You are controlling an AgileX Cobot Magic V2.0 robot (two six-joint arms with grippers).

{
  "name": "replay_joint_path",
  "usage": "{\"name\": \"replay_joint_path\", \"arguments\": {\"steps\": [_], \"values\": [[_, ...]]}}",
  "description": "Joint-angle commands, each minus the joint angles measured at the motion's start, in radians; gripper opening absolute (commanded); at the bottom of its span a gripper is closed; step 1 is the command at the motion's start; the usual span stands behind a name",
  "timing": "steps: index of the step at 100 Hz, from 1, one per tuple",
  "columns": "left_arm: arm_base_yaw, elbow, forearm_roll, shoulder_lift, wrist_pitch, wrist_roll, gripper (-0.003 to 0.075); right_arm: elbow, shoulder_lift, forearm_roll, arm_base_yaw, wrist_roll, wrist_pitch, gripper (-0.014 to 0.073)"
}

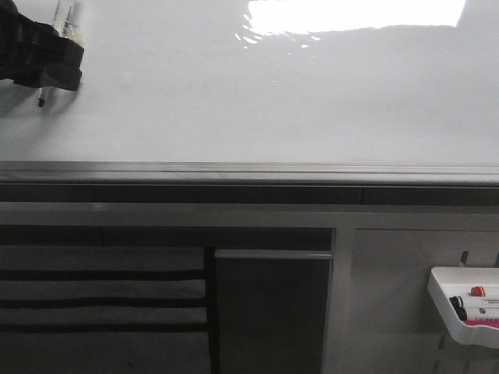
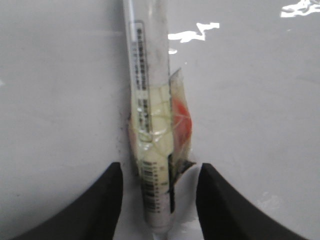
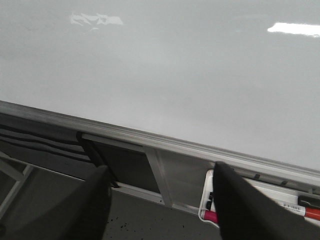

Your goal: Write number 3 on whiteboard

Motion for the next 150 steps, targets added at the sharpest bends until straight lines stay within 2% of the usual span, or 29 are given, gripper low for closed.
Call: {"name": "replay_joint_path", "arguments": {"steps": [1,18,37,48,68,77,85,90,99,107,117,130,143,150], "values": [[0.005,-0.037,-0.001,-0.018,-0.083,-0.003,0.0312,-0.036,0.001,0.014,0.000,-0.015,-0.058,0.0398],[0.003,-0.037,0.008,-0.018,-0.081,-0.003,0.0298,-0.036,0.001,0.014,0.000,-0.015,-0.058,0.0398],[0.003,-0.037,0.037,-0.018,-0.081,-0.003,0.0081,-0.036,0.001,0.014,0.000,-0.015,-0.058,0.0398],[0.003,-0.037,0.037,-0.018,-0.081,-0.003,-0.0021,-0.036,0.001,0.014,0.000,-0.015,-0.058,0.0398],[0.003,-0.037,0.039,-0.034,-0.064,-0.003,-0.0020,-0.045,0.001,0.014,0.000,-0.015,-0.050,0.0398],[0.003,-0.052,0.053,-0.064,0.028,-0.001,-0.0020,-0.079,0.023,0.016,0.000,-0.015,0.017,0.0397],[0.001,-0.083,0.088,-0.091,0.198,0.001,-0.0020,-0.123,0.063,0.027,0.000,-0.025,0.105,0.0397],[-0.006,-0.113,0.102,-0.106,0.307,0.025,-0.0020,-0.151,0.097,0.054,0.000,-0.077,0.161,0.0397],[-0.028,-0.156,0.083,-0.131,0.508,0.118,-0.0020,-0.200,0.170,0.165,0.000,-0.194,0.254,0.0397],[-0.058,-0.189,0.033,-0.147,0.631,0.218,-0.0020,-0.235,0.233,0.283,0.006,-0.328,0.313,0.0397],[-0.096,-0.226,-0.116,-0.155,0.782,0.437,-0.0020,-0.275,0.311,0.404,0.041,-0.469,0.372,0.0397],[-0.130,-0.262,-0.356,-0.155,0.978,0.741,-0.0020,-0.335,0.413,0.410,0.142,-0.582,0.416,0.0397],[-0.161,-0.284,-0.535,-0.155,1.104,0.941,-0.0020,-0.375,0.488,0.410,0.275,-0.724,0.381,0.0397],[-0.184,-0.297,-0.580,-0.155,1.145,1.003,-0.0020,-0.390,0.513,0.410,0.334,-0.769,0.354,0.0397]]}}
